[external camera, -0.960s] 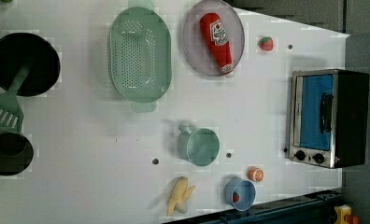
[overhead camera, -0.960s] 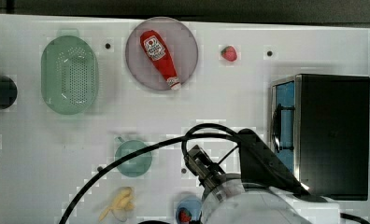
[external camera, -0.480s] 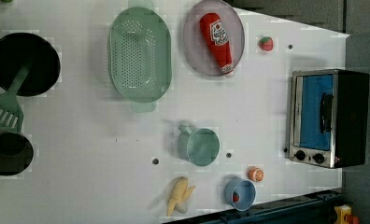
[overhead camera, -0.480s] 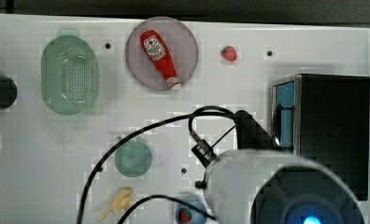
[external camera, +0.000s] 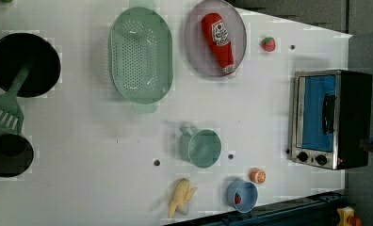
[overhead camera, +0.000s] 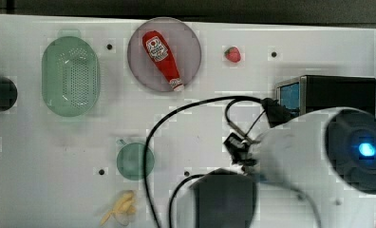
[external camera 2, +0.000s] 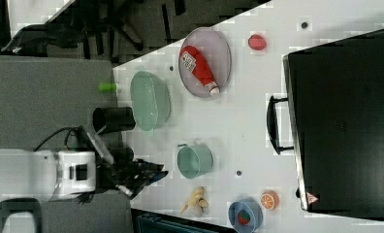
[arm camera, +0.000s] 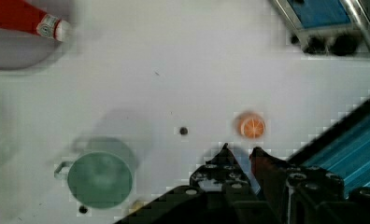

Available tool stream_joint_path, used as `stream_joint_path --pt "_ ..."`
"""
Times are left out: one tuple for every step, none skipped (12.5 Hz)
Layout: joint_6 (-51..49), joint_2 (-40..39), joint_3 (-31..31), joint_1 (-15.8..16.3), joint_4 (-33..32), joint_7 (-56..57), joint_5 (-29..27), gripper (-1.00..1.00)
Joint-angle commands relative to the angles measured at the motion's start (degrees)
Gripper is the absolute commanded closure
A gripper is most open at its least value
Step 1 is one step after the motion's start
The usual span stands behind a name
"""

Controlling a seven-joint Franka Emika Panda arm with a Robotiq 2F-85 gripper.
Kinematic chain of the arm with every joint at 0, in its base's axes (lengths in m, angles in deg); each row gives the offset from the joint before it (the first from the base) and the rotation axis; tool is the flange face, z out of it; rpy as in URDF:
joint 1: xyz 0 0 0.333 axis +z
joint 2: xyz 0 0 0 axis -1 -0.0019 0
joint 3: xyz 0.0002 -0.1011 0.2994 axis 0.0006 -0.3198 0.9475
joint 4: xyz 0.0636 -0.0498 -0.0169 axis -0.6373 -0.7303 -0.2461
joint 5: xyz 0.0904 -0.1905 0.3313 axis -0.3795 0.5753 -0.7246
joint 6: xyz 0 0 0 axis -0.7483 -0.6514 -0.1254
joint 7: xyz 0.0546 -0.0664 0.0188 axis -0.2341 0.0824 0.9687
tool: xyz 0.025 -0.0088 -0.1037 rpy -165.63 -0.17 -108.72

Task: Flap open oven.

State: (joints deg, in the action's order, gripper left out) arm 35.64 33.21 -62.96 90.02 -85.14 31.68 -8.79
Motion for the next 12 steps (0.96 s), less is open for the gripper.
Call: stream_joint_path --pt "4.22 -1.67 -4.80 -0.45 0.51 20.98 0.18 0.65" --pt "6.41 -3.01 -6.19 -0.64 0.31 26.30 0.60 0.65" --pt "8.90 -4.35 -7.46 -0.78 0.04 31.56 1.20 0.65" --pt "11.67 -5.80 -8.71 -0.88 -0.26 36.44 1.54 0.65" --pt "14.76 -7.33 -9.96 -0.93 -0.70 40.75 1.59 0.65" --pt "18.10 -8.93 -11.19 -0.97 -1.17 44.42 1.74 0.65" --pt "21.29 -10.55 -12.24 -1.00 -1.68 47.62 2.14 0.65" --pt "24.43 -12.07 -13.08 -1.03 -2.41 50.18 2.19 0.65" --pt "27.16 -13.51 -13.85 -1.04 -3.24 51.48 2.18 0.65" --pt "29.74 -14.91 -14.50 -1.07 -4.19 51.67 2.19 0.65" --pt "32.06 -16.21 -15.12 -1.08 -5.20 51.69 2.18 0.65" --pt "34.32 -17.35 -15.47 -1.08 -6.38 51.67 2.19 0.65"
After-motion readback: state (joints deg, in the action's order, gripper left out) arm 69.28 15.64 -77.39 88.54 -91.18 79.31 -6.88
